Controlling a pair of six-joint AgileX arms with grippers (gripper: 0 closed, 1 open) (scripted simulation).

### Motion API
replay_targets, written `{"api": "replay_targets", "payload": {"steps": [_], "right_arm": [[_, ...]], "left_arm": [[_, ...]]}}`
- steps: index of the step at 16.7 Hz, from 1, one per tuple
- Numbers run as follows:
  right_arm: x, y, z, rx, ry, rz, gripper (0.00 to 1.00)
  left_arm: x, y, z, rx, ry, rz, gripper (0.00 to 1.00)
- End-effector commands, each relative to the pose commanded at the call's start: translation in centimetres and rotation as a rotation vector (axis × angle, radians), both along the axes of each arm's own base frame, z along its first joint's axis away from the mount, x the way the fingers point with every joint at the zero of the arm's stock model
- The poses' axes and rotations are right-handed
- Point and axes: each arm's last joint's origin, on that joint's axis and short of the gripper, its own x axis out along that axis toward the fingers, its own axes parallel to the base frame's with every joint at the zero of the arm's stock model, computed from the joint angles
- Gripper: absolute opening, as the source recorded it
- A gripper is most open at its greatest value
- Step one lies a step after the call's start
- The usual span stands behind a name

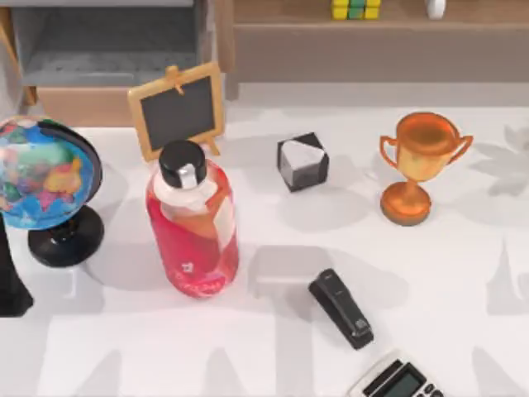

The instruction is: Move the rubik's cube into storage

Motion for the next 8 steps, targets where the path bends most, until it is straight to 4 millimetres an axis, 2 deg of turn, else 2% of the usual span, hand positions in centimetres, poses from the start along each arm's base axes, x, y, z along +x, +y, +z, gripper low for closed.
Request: {"api": "replay_targets", "payload": {"steps": [2, 4, 6, 8], "right_arm": [[0.0, 0.0, 0.0, 0.0, 0.0, 0.0, 1.0], [0.0, 0.0, 0.0, 0.0, 0.0, 0.0, 1.0], [0.0, 0.0, 0.0, 0.0, 0.0, 0.0, 1.0], [0.0, 0.0, 0.0, 0.0, 0.0, 0.0, 1.0]], "left_arm": [[0.0, 0.0, 0.0, 0.0, 0.0, 0.0, 1.0], [0.0, -0.1, 0.8, 0.003, -0.008, -0.002, 1.0], [0.2, -0.4, 2.8, 0.007, -0.029, -0.005, 1.0], [0.7, -0.8, 5.7, 0.009, -0.059, -0.009, 1.0]]}}
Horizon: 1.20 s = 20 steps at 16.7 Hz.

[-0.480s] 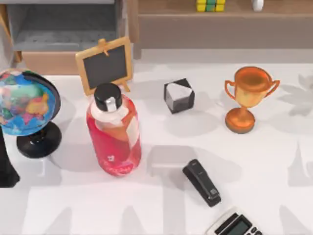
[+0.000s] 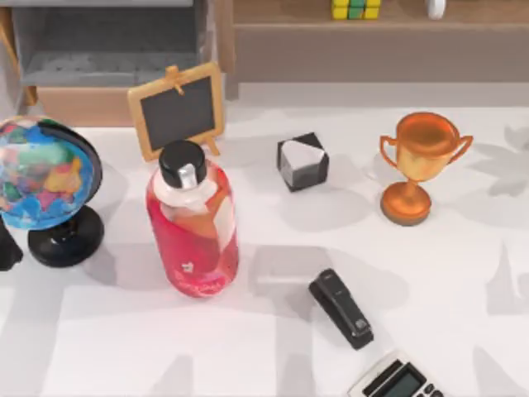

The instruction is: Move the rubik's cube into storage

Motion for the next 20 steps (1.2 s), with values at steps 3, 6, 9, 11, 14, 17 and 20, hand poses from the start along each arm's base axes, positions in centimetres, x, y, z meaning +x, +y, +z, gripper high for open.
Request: {"api": "replay_targets", "payload": {"steps": [3, 6, 9, 11, 14, 17, 20], "right_arm": [[0.0, 0.0, 0.0, 0.0, 0.0, 0.0, 1.0], [0.0, 0.0, 0.0, 0.0, 0.0, 0.0, 1.0], [0.0, 0.0, 0.0, 0.0, 0.0, 0.0, 1.0], [0.0, 0.0, 0.0, 0.0, 0.0, 0.0, 1.0], [0.0, 0.0, 0.0, 0.0, 0.0, 0.0, 1.0], [0.0, 0.0, 0.0, 0.0, 0.0, 0.0, 1.0], [0.0, 0.0, 0.0, 0.0, 0.0, 0.0, 1.0]], "left_arm": [[2.2, -1.3, 5.6, -0.009, -0.051, -0.006, 1.0], [7.1, -4.2, 10.9, -0.028, -0.077, -0.014, 1.0], [14.2, -9.8, 13.3, -0.039, -0.069, -0.026, 1.0], [18.9, -15.0, 12.5, -0.038, -0.05, -0.034, 1.0], [24.1, -23.6, 8.0, -0.025, -0.008, -0.045, 1.0], [26.3, -30.7, 1.9, -0.012, 0.025, -0.045, 1.0], [26.8, -35.2, -3.3, -0.007, 0.046, -0.032, 1.0]]}}
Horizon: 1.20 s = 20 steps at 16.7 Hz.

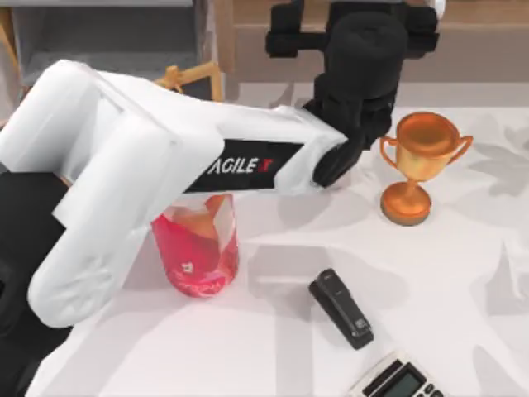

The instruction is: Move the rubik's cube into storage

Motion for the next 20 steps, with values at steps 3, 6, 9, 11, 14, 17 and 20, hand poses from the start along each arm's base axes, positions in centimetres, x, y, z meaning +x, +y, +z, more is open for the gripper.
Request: {"api": "replay_targets", "payload": {"steps": [3, 6, 9, 11, 14, 17, 20], "right_arm": [[0.0, 0.0, 0.0, 0.0, 0.0, 0.0, 1.0], [0.0, 0.0, 0.0, 0.0, 0.0, 0.0, 1.0], [0.0, 0.0, 0.0, 0.0, 0.0, 0.0, 1.0], [0.0, 0.0, 0.0, 0.0, 0.0, 0.0, 1.0], [0.0, 0.0, 0.0, 0.0, 0.0, 0.0, 1.0], [0.0, 0.0, 0.0, 0.0, 0.0, 0.0, 1.0], [0.0, 0.0, 0.0, 0.0, 0.0, 0.0, 1.0]], "left_arm": [[0.1, -1.9, -3.0, 0.0, 0.011, 0.017, 1.0], [0.1, -2.2, -3.6, 0.0, 0.013, 0.021, 1.0], [0.2, -2.0, -3.7, 0.005, 0.017, 0.024, 1.0], [0.2, -2.1, -3.7, 0.001, 0.015, 0.022, 1.0], [0.7, -2.5, -3.8, 0.0, 0.013, 0.02, 1.0], [2.3, -2.9, -3.2, -0.001, 0.007, 0.02, 1.0], [4.6, -2.6, -2.8, -0.003, 0.002, 0.023, 1.0]]}}
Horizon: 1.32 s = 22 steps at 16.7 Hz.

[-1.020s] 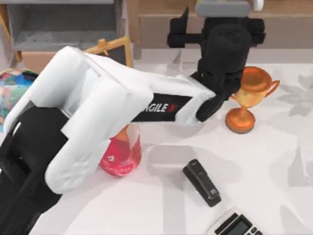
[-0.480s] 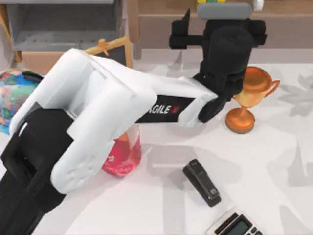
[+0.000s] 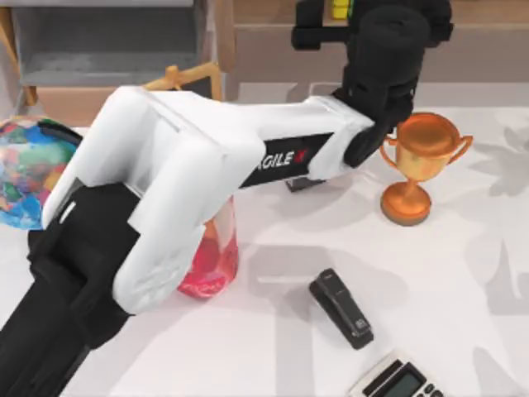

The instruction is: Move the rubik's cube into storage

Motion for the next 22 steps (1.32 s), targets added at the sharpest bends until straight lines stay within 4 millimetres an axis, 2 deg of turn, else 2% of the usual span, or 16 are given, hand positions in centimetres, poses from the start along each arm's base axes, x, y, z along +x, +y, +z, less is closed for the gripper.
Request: {"api": "replay_targets", "payload": {"steps": [3, 7, 20, 22], "right_arm": [[0.0, 0.0, 0.0, 0.0, 0.0, 0.0, 1.0], [0.0, 0.0, 0.0, 0.0, 0.0, 0.0, 1.0], [0.0, 0.0, 0.0, 0.0, 0.0, 0.0, 1.0], [0.0, 0.0, 0.0, 0.0, 0.0, 0.0, 1.0]], "left_arm": [[1.43, 0.28, -0.75, 0.002, 0.01, -0.001, 1.0], [1.48, 0.28, -0.83, 0.003, 0.011, -0.002, 1.0], [1.48, 0.28, -0.83, 0.003, 0.011, -0.002, 0.02], [1.48, 0.28, -0.83, 0.003, 0.011, -0.002, 0.0]]}}
